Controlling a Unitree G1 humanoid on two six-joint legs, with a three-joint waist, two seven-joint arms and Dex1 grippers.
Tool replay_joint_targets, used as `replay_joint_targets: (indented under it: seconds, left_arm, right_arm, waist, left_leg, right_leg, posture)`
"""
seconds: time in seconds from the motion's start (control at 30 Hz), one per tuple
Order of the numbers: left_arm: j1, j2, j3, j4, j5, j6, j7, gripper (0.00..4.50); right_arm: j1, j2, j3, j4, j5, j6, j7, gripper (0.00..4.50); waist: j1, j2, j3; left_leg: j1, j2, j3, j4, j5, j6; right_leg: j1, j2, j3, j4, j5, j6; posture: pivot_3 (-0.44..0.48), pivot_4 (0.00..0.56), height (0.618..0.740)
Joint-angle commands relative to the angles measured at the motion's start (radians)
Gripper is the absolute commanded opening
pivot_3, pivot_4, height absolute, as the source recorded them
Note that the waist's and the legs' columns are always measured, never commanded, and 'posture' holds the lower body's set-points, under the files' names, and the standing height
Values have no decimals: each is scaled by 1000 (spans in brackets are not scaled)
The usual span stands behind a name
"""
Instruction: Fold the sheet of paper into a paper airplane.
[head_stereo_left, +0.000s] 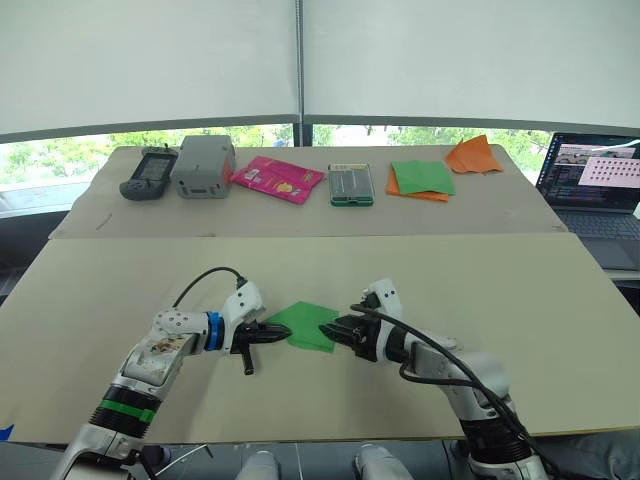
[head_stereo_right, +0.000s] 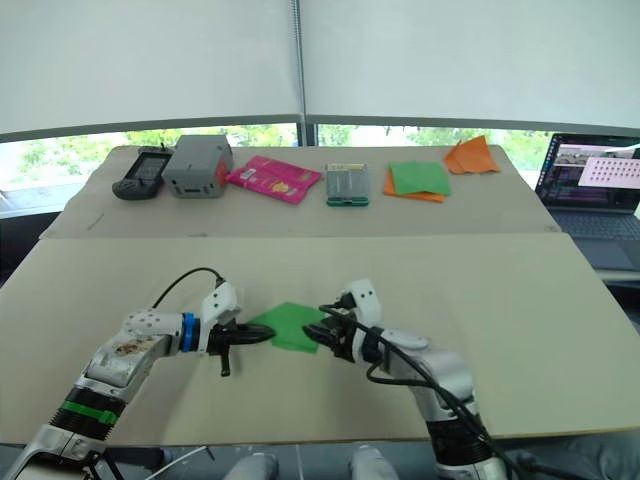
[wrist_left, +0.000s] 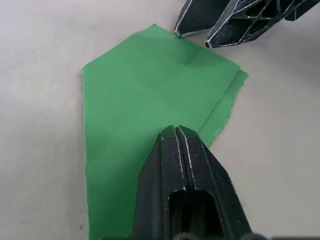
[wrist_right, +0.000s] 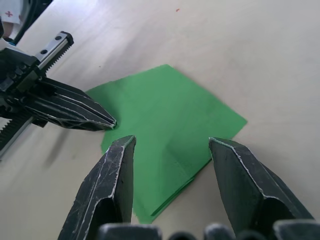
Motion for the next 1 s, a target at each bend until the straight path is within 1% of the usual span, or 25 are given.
replay_joint_targets:
  seconds: [0.03,0.2,0.37,0.5,0.83,1.0]
  left_arm:
    - [-2,4,2,-9,8,-19,0,0]
    - [-1,-11,27,-38,-17,-18,8,0]
    - [4,-3,38,-63,-29,-3,1,0]
    - [14,1,37,-76,-29,-1,6,0]
    - [15,3,30,-73,-19,-6,6,0]
    - [18,4,31,-74,-18,-7,8,0]
  right_arm:
    - [-27,15,-9,23,23,-5,3,2594]
    - [-64,12,-53,71,28,-6,6,2594]
    - [-67,-10,-63,53,32,8,14,2594]
    - [-67,-26,-100,47,46,16,5,2594]
    - [-45,-10,-74,60,65,24,7,2594]
    - [-49,18,-87,89,94,61,12,2594]
  waist:
    - [0,0,0]
    - [1,0,0]
    - [1,0,0]
    - [0,0,0]
    - [-1,0,0]
    - [-1,0,0]
  left_leg:
    - [0,0,0,0,0,0]
    - [0,0,0,0,0,0]
    - [-1,0,0,0,0,0]
    - [-1,0,0,0,0,0]
    - [-1,0,0,0,0,0]
    - [-1,0,0,0,0,0]
  right_leg:
    - [0,0,0,0,0,0]
    - [0,0,0,0,0,0]
    - [0,0,0,0,0,0]
    - [0,0,0,0,0,0]
    - [0,0,0,0,0,0]
    - [0,0,0,0,0,0]
  posture:
    - [0,150,740]
    - [0,150,740]
    - [0,150,740]
    - [0,150,740]
    - [0,150,740]
    - [0,150,740]
